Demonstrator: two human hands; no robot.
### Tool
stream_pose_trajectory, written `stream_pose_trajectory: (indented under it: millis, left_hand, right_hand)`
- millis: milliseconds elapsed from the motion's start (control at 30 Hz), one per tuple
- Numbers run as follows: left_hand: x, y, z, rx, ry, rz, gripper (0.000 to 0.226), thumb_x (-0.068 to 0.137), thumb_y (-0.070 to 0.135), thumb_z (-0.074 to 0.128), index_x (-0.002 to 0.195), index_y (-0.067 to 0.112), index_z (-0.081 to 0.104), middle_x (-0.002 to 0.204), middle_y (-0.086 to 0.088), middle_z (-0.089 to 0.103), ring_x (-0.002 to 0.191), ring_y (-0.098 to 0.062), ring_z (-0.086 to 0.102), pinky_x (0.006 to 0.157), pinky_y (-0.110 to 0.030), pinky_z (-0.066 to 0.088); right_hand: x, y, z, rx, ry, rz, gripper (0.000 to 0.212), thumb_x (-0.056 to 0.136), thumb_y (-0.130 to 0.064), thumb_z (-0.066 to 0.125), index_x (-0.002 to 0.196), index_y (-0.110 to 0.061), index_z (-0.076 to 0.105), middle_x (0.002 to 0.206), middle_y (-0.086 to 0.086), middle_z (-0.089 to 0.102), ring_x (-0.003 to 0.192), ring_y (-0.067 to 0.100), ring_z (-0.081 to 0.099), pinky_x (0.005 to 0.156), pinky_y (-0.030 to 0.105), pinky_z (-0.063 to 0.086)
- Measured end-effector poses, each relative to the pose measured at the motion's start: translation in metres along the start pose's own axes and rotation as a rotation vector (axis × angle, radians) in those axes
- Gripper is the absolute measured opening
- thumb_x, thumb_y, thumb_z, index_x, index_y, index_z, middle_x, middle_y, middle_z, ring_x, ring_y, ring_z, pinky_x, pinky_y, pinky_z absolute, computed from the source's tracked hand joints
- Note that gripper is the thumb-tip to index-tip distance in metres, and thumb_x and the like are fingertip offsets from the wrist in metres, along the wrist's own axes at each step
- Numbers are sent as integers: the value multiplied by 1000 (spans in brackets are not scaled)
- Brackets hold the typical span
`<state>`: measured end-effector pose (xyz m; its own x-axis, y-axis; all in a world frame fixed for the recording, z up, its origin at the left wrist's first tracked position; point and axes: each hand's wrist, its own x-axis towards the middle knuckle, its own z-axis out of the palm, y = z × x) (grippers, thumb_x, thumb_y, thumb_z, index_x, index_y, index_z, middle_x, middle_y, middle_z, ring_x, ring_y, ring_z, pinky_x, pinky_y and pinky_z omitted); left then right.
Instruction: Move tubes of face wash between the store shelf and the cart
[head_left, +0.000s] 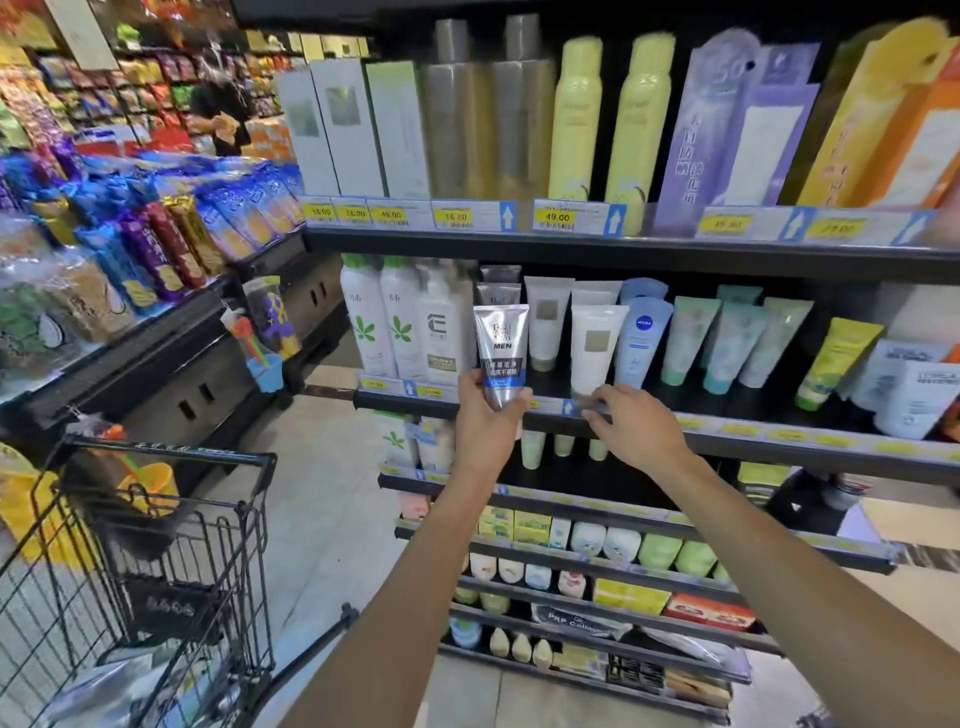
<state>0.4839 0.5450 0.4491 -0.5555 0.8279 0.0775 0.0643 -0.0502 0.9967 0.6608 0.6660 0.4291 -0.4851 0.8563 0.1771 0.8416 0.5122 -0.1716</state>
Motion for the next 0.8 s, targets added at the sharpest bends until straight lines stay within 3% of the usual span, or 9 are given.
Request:
stream_pose_trajectory:
  millis: [67,233,433,800]
  left_hand:
    - [13,5,5,13,21,46,49,96,23,72,135,22,42,120,11,63,107,4,61,93,-18,50]
    - [41,7,15,126,113,119,42,94,25,74,123,33,45,115,12,62,102,6,58,81,-13,44]
    - [71,-6,26,301,239,156,51,85,35,82,128,24,57,115,5,60,101,-9,62,95,-31,55]
    - [81,-25,33,553,341,102,34,88,29,79,116,21,60,110,5,71,98,-19,68,86,-46,59]
  right_hand:
    - [5,3,3,-1,-21,-11,33,102,-47,49,119,-24,65,100,5,66,92,28,65,75,42,55]
    - [9,13,22,-31,114,-62,31,104,-44,47,106,-23,69,85,0,59,81,25,59,71,41,49]
    - [14,19,35,-57,192,-88,31,104,-45,47,101,-23,69,82,-2,57,81,25,58,71,41,47]
    - [18,24,44,-29,251,-114,27,103,-41,53,101,-20,71,83,0,57,81,26,58,71,40,43]
